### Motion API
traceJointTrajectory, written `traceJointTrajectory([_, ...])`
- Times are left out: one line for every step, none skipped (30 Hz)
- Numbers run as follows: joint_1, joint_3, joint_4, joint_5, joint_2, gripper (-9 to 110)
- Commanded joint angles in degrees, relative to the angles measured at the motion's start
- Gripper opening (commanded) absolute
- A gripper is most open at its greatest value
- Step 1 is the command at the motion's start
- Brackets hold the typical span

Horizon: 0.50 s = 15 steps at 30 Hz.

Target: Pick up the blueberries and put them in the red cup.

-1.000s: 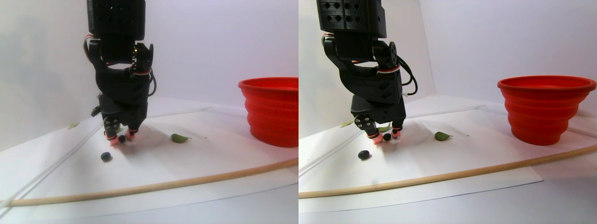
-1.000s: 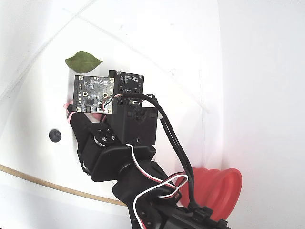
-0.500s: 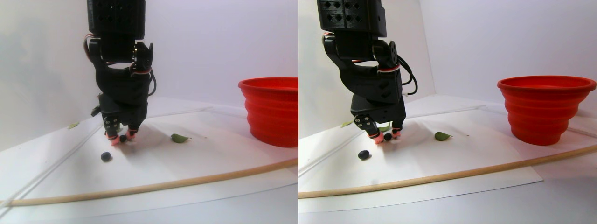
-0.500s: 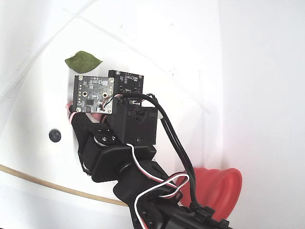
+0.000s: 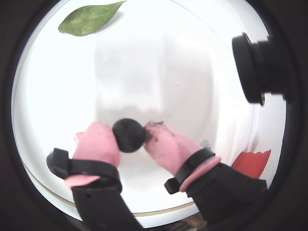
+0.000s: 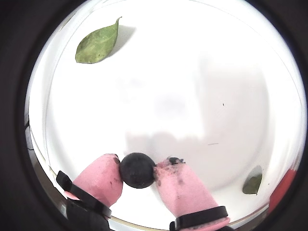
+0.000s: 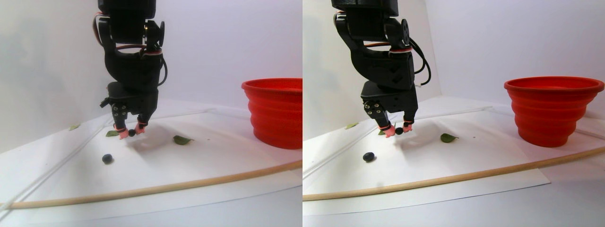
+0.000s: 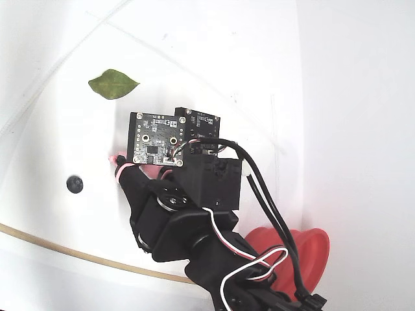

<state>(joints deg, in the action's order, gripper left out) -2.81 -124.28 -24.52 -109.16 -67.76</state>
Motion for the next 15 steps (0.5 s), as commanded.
traceJointTrajectory([0.53, -0.70, 0.97, 0.00, -8.26, 12])
traceJointTrajectory([0.79, -1.14, 1.32, 0.00, -9.05, 12])
traceJointTrajectory([0.97, -1.58, 1.85, 0.00, -9.93, 12])
traceJointTrajectory([1.23, -2.02, 2.29, 0.00, -10.81, 12])
traceJointTrajectory([1.49, -2.64, 2.55, -0.09, -11.69, 12])
traceJointTrajectory([1.76, -2.99, 2.81, 0.00, -12.48, 12])
traceJointTrajectory([2.02, -3.43, 3.25, 0.00, -13.27, 12])
traceJointTrajectory([2.37, -3.78, 3.52, -0.09, -13.97, 12])
traceJointTrajectory([2.72, -4.04, 3.87, -0.18, -14.59, 12])
traceJointTrajectory([3.16, -4.31, 4.39, -0.26, -15.21, 12])
traceJointTrajectory([3.52, -4.57, 4.83, -0.44, -15.73, 12])
traceJointTrajectory([3.87, -4.83, 4.92, -0.44, -16.35, 12])
traceJointTrajectory([4.22, -5.10, 5.27, -0.53, -17.05, 12])
traceJointTrajectory([4.57, -5.36, 5.71, -0.62, -17.67, 12])
traceJointTrajectory([4.92, -5.71, 5.98, -0.70, -18.46, 12])
